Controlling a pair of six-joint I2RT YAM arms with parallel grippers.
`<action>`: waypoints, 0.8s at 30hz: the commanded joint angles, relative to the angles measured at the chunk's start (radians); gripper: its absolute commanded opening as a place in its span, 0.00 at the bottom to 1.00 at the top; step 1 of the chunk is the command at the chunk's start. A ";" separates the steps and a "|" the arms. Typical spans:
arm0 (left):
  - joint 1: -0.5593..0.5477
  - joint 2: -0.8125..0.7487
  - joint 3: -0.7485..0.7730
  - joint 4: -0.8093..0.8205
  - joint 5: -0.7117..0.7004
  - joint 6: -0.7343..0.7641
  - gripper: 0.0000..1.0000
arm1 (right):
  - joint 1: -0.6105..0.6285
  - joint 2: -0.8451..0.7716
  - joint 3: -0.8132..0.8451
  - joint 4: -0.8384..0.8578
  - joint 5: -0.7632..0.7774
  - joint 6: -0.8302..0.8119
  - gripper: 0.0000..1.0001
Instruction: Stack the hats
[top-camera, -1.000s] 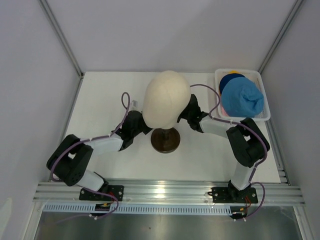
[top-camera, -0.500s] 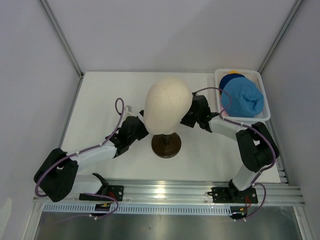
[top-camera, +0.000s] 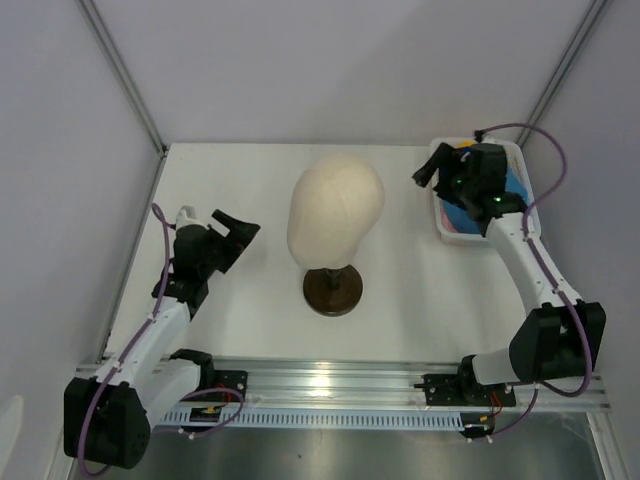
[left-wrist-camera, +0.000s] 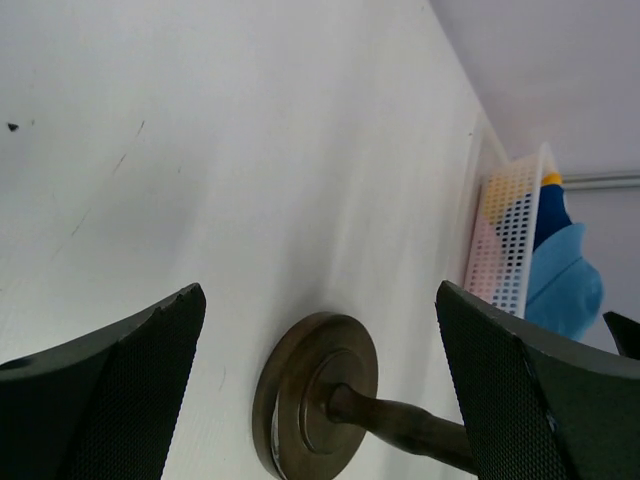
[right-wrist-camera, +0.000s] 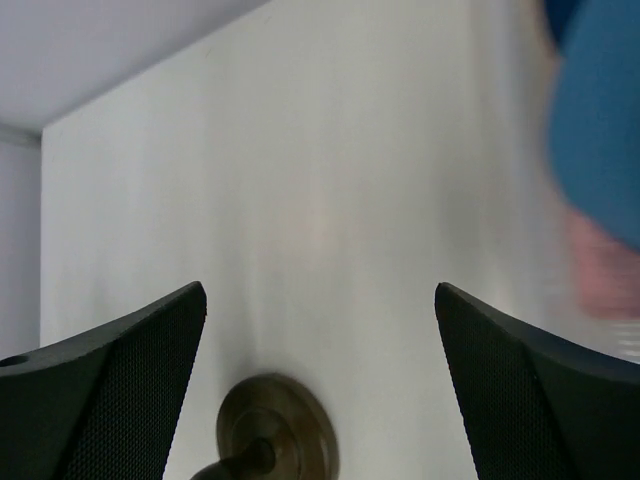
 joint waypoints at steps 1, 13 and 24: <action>0.059 -0.050 -0.001 -0.068 0.139 0.040 1.00 | -0.169 -0.040 0.030 -0.167 0.071 -0.082 0.99; 0.065 -0.155 0.064 -0.203 0.124 0.141 0.99 | -0.270 -0.094 -0.004 -0.232 0.349 -0.215 0.97; 0.069 -0.209 0.033 -0.271 0.101 0.206 0.99 | -0.270 0.069 -0.001 -0.140 0.307 -0.257 0.68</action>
